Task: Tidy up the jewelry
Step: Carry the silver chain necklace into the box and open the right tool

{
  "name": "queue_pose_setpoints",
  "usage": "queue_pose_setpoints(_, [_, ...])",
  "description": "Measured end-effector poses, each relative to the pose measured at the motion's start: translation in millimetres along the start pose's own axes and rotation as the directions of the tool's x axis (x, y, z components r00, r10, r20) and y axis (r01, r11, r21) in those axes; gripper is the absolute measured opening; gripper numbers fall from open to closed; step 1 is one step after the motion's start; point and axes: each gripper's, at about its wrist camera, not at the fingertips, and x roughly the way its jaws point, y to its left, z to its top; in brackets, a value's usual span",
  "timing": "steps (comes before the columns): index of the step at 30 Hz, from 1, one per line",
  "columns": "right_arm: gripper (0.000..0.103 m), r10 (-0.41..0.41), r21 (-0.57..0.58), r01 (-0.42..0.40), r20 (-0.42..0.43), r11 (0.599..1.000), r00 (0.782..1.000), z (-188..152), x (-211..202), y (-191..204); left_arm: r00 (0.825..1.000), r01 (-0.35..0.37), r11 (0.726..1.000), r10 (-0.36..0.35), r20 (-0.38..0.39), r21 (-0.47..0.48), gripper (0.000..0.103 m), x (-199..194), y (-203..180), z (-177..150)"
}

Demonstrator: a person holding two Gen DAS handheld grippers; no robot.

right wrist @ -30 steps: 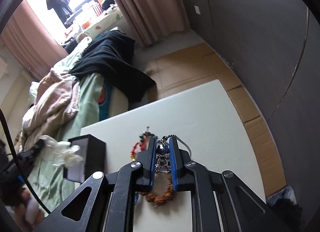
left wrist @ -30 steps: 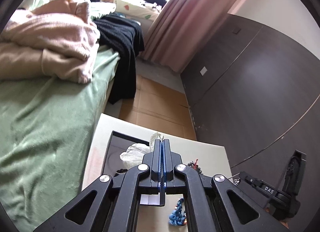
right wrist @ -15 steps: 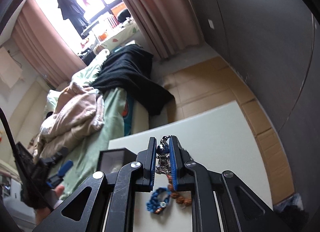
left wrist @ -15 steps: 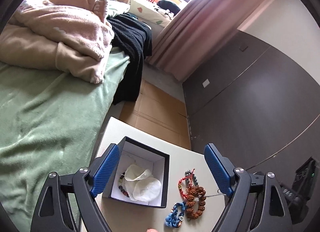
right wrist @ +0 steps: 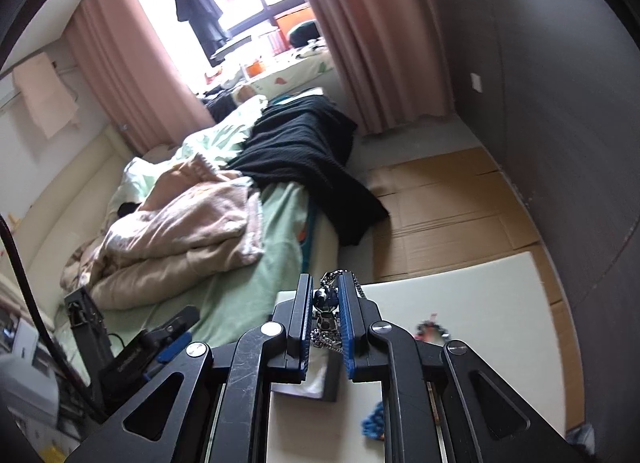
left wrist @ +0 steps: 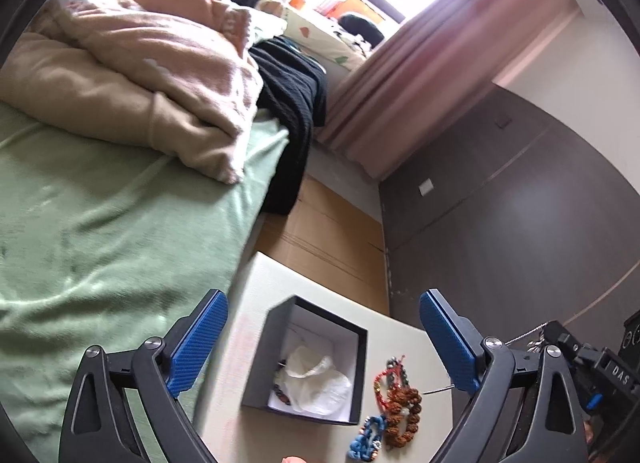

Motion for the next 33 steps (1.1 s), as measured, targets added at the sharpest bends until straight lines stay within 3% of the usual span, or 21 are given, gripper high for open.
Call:
queue_pose_setpoints(11, [0.014, 0.041, -0.069, -0.048, -0.094, 0.996, 0.995, -20, 58, 42, 1.0, 0.013, 0.998, -0.012, 0.013, -0.061, 0.097, -11, 20, 11])
queue_pose_setpoints(14, [0.015, 0.001, -0.104, -0.019, -0.173, 0.994, 0.985, -31, 81, 46, 1.0, 0.017, 0.998, -0.017, 0.011, -0.058, 0.097, -11, 17, 10])
queue_pose_setpoints(16, [0.03, -0.009, -0.106, -0.014, -0.221, 0.994, 0.975, -39, 95, 43, 1.0, 0.021, 0.999, -0.021, 0.005, -0.048, 0.097, -10, 14, 9])
queue_pose_setpoints(17, [0.042, -0.008, -0.104, -0.016, -0.23, 0.994, 0.973, -42, 97, 41, 1.0, 0.021, 0.999, -0.021, 0.002, -0.041, 0.097, -9, 12, 9])
queue_pose_setpoints(18, [0.046, -0.002, -0.097, -0.02, -0.226, 0.995, 0.974, -45, 97, 38, 1.0, 0.019, 0.999, -0.019, 0.0, -0.034, 0.097, -9, 10, 8])
queue_pose_setpoints(26, [0.047, -0.002, 0.016, 0.005, -0.185, 1.0, 0.983, -46, 64, -14, 1.0, 0.007, 1.0, -0.007, -0.024, 0.015, 0.097, 0, -5, 1])
queue_pose_setpoints(29, [0.057, -0.02, 0.07, 0.031, -0.152, 0.997, 0.988, -47, 43, -44, 0.999, -0.01, 0.999, 0.012, -0.032, 0.05, 0.097, 4, -15, -5])
queue_pose_setpoints(33, [0.063, -0.056, 0.124, 0.071, -0.125, 0.99, 0.991, -52, 20, -81, 0.998, -0.057, 0.99, 0.061, -0.032, 0.127, 0.097, 11, -32, -15])
